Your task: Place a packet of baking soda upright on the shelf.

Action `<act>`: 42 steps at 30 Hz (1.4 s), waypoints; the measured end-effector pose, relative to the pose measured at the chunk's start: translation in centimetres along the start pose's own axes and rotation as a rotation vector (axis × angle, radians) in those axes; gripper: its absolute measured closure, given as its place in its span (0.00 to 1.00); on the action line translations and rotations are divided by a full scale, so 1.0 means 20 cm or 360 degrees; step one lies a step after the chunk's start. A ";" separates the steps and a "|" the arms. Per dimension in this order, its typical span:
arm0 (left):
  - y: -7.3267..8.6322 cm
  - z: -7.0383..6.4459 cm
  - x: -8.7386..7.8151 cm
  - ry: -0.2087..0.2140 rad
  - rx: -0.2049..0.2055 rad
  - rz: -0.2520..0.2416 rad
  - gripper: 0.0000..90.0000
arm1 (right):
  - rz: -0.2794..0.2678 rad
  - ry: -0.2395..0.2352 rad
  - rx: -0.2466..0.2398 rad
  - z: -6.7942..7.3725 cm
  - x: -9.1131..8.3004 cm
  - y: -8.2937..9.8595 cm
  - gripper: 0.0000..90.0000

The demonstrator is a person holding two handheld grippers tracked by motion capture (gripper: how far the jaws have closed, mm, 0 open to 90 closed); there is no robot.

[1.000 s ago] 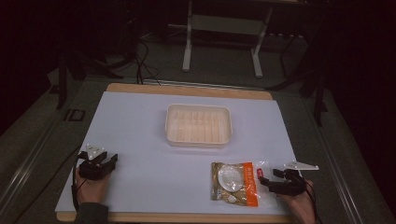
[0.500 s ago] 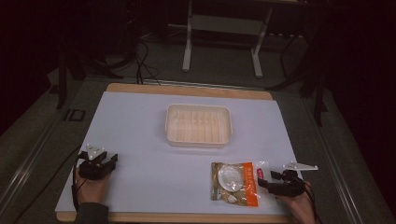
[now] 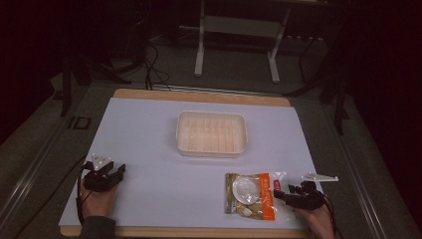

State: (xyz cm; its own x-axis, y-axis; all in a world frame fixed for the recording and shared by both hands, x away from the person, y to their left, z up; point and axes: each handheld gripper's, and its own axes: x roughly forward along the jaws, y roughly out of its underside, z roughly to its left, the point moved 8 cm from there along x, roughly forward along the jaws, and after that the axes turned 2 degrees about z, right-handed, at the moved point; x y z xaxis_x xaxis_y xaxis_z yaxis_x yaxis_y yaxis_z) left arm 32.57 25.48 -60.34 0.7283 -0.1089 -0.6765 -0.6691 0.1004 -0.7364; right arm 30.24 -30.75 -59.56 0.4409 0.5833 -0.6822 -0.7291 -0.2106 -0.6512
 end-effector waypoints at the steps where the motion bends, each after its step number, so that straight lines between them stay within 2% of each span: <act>1: 0.00 0.00 0.00 0.0002 -0.0001 -0.0001 0.60 | -0.0002 -0.0031 0.0010 0.01 0.00 0.00 0.48; 7: 0.00 0.00 0.00 0.0003 -0.0007 -0.0007 0.60 | -0.0014 -0.0072 -0.0003 0.04 -0.01 -0.02 0.52; 12: 0.00 0.00 0.00 0.0003 -0.0008 -0.0008 0.60 | 0.0062 -0.0115 -0.0001 0.05 0.01 0.01 0.55; 16: 0.00 0.00 0.00 0.0002 -0.0008 -0.0006 0.60 | 0.0086 -0.0125 -0.0003 0.06 0.02 0.01 0.60; 21: 0.00 0.00 0.00 0.0004 -0.0008 -0.0008 0.60 | 0.0109 -0.0110 0.0042 0.05 0.02 0.01 0.76; 24: 0.00 0.00 0.00 0.0003 -0.0008 -0.0008 0.60 | 0.0120 -0.0095 0.0059 0.04 0.03 0.01 0.82; 27: 0.00 0.00 0.00 0.0003 -0.0008 -0.0007 0.60 | 0.0176 -0.0075 0.0150 0.05 0.03 0.01 0.92; 28: 0.00 0.00 0.00 0.0003 -0.0008 -0.0007 0.60 | 0.0176 -0.0075 0.0150 0.05 0.03 0.01 0.92; 30: 0.00 0.00 0.00 0.0002 -0.0008 -0.0007 0.60 | 0.0213 -0.0075 0.0173 0.05 0.02 0.01 0.99; 36: 0.00 0.00 0.00 0.0000 -0.0013 -0.0009 0.60 | 0.0232 -0.0055 0.0165 0.06 0.01 0.00 1.00; 42: 0.00 0.00 0.00 0.0000 -0.0014 -0.0010 0.60 | 0.0174 -0.0076 0.0143 0.09 -0.03 -0.07 1.00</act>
State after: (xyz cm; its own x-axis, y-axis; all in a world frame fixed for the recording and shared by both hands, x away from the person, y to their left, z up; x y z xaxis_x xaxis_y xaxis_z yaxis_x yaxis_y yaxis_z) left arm 32.59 25.56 -60.29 0.7326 -0.1098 -0.6717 -0.6656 0.0909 -0.7408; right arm 30.16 -29.44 -57.65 0.3325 0.5975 -0.7297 -0.8164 -0.2050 -0.5399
